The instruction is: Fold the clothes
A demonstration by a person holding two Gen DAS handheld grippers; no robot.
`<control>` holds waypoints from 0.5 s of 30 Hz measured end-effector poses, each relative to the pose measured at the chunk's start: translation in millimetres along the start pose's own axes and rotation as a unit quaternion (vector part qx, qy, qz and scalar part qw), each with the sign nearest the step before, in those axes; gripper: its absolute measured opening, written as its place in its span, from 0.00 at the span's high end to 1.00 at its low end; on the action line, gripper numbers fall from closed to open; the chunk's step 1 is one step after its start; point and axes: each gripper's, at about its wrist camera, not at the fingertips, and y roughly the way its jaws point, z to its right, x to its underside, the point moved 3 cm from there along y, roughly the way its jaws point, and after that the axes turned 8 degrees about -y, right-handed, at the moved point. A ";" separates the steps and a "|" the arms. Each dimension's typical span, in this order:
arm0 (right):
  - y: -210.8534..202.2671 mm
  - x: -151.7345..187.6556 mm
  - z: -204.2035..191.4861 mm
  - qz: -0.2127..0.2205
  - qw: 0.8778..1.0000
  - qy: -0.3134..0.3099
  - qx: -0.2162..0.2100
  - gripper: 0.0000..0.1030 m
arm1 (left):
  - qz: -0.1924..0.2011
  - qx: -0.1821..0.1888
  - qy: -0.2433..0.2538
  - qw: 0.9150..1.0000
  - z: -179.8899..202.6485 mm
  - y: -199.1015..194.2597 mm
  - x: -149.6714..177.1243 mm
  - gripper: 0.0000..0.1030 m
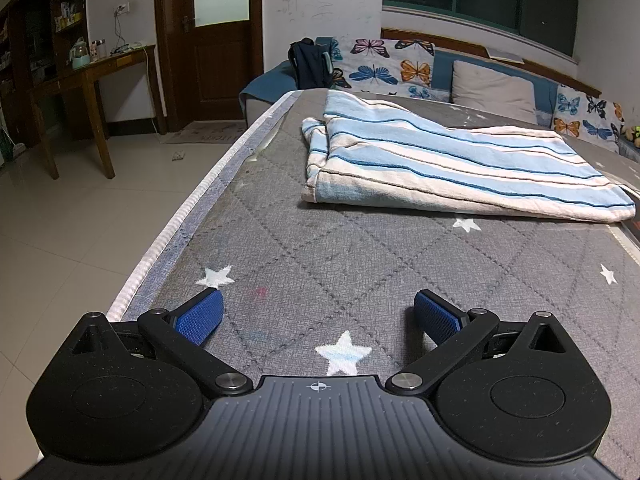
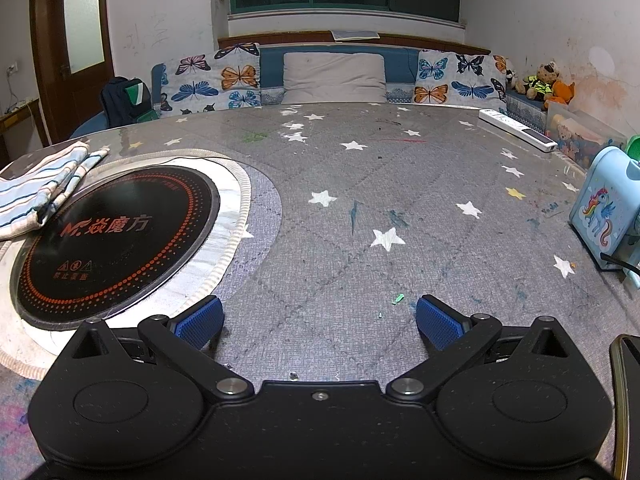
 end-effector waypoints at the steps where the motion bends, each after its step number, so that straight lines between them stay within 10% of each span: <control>1: 0.0 0.1 -0.1 0.000 1.000 0.000 0.000 0.00 | 0.000 0.000 0.000 1.000 0.1 0.0 0.0 0.01; 15: -2.7 -1.3 0.7 0.000 1.000 0.000 0.000 0.00 | 0.000 0.000 0.000 1.000 -0.6 0.3 -0.2 0.00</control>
